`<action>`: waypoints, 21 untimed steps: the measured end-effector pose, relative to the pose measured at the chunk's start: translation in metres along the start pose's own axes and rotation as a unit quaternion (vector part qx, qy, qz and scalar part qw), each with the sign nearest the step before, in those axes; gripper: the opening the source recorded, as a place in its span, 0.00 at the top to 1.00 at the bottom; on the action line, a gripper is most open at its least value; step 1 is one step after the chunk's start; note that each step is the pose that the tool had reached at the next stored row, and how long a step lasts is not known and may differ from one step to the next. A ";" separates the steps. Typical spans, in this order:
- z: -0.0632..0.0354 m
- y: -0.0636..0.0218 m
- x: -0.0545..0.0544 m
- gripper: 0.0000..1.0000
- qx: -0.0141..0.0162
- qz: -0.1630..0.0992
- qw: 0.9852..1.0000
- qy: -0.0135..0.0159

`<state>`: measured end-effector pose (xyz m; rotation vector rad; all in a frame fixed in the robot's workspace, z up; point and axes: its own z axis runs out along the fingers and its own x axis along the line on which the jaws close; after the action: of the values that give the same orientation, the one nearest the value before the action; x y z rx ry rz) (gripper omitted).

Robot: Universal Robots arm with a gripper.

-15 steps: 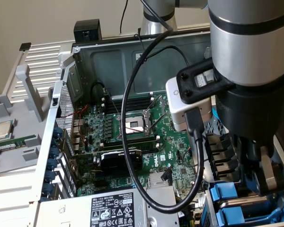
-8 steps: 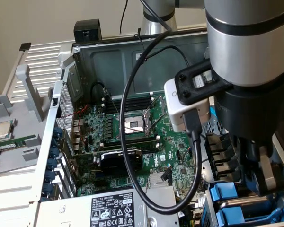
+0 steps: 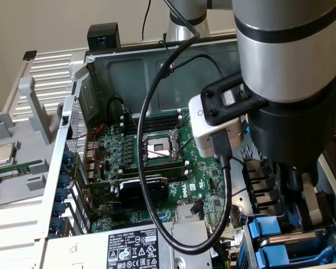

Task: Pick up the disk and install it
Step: 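Insert the second disk wire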

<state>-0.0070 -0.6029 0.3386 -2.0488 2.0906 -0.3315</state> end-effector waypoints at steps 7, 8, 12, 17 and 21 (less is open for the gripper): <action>-0.0008 0.0027 0.000 0.84 0.007 0.000 1.000 0.002; -0.0010 0.0035 0.000 0.84 0.009 0.000 1.000 0.002; -0.0017 0.0061 -0.001 0.84 0.015 -0.001 1.000 0.003; -0.0022 0.0083 -0.002 0.84 0.028 -0.001 1.000 0.006; -0.0023 0.0100 -0.002 0.84 0.033 -0.002 0.999 0.007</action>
<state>-0.0172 -0.6003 0.3378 -2.0183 2.0561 -0.4122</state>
